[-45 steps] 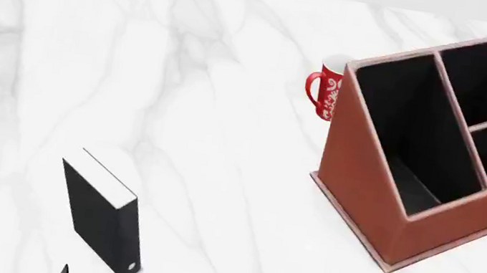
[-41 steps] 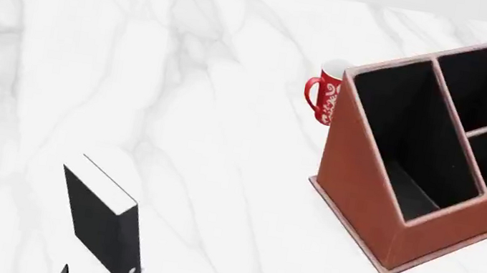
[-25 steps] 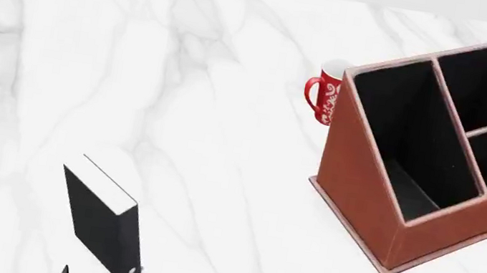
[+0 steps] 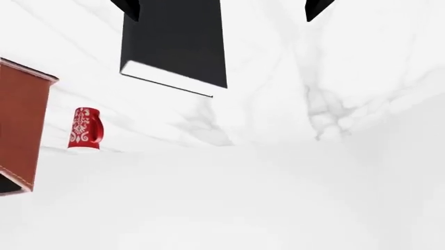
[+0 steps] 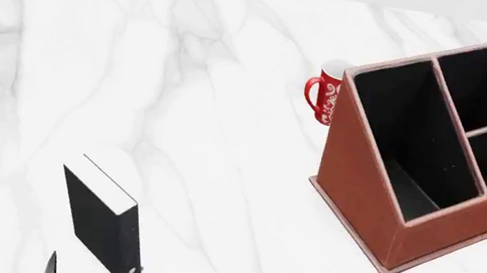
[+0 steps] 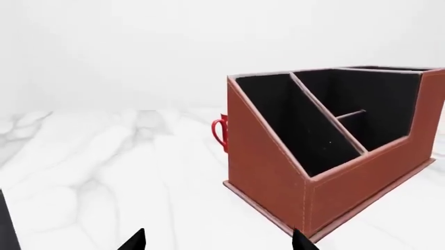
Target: Pick up the book and place it in the left compartment of the caddy.
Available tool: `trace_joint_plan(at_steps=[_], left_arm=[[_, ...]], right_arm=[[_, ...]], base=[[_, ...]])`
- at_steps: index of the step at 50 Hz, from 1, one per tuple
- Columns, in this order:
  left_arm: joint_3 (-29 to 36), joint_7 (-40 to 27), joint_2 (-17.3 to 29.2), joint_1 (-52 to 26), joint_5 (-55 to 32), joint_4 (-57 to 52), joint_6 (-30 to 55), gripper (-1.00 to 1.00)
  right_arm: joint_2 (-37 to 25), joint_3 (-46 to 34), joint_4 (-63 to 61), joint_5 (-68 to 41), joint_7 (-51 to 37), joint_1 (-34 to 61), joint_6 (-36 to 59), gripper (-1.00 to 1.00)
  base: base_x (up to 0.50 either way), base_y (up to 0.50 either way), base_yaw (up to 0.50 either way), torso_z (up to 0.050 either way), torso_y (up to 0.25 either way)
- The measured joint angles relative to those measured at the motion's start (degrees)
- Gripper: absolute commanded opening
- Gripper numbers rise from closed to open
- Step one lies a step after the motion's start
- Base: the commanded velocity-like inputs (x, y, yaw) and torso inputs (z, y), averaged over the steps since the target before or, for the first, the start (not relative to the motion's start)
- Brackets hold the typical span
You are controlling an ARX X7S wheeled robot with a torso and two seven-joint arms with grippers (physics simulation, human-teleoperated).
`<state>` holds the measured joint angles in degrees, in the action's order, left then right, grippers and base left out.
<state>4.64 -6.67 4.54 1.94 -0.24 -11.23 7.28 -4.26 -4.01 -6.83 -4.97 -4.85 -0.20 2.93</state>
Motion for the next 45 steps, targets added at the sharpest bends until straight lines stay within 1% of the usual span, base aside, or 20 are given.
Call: trace_joint_plan(at_steps=[12, 20, 31, 45], left_arm=[[-0.7, -2.0, 2.1, 0.9, -0.8, -18.4, 10.0, 1.0], [-1.3, -3.2, 3.1, 0.6, -1.4, -28.3, 16.0, 1.0], [-2.1, -4.7, 4.3, -0.1, -2.6, -38.0, 22.3, 1.0], [-2.5, -6.4, 5.7, 0.2, -3.2, -44.6, 25.0, 1.0]], right_arm=[[-1.4, -0.4, -12.3, -1.7, -1.8, -0.1, 5.9, 1.0], [-2.4, -0.1, -21.9, -3.1, -3.3, 0.2, 10.8, 1.0], [-3.4, 2.0, -34.2, -5.5, -6.3, 1.4, 17.0, 1.0], [-4.9, 9.0, -43.5, -9.0, -10.3, 2.3, 21.6, 1.0]], base=[[0.0, 0.0, 0.0, 0.0, 0.0], [0.0, 0.0, 0.0, 0.0, 0.0], [0.0, 0.0, 0.0, 0.0, 0.0], [0.0, 0.0, 0.0, 0.0, 0.0]])
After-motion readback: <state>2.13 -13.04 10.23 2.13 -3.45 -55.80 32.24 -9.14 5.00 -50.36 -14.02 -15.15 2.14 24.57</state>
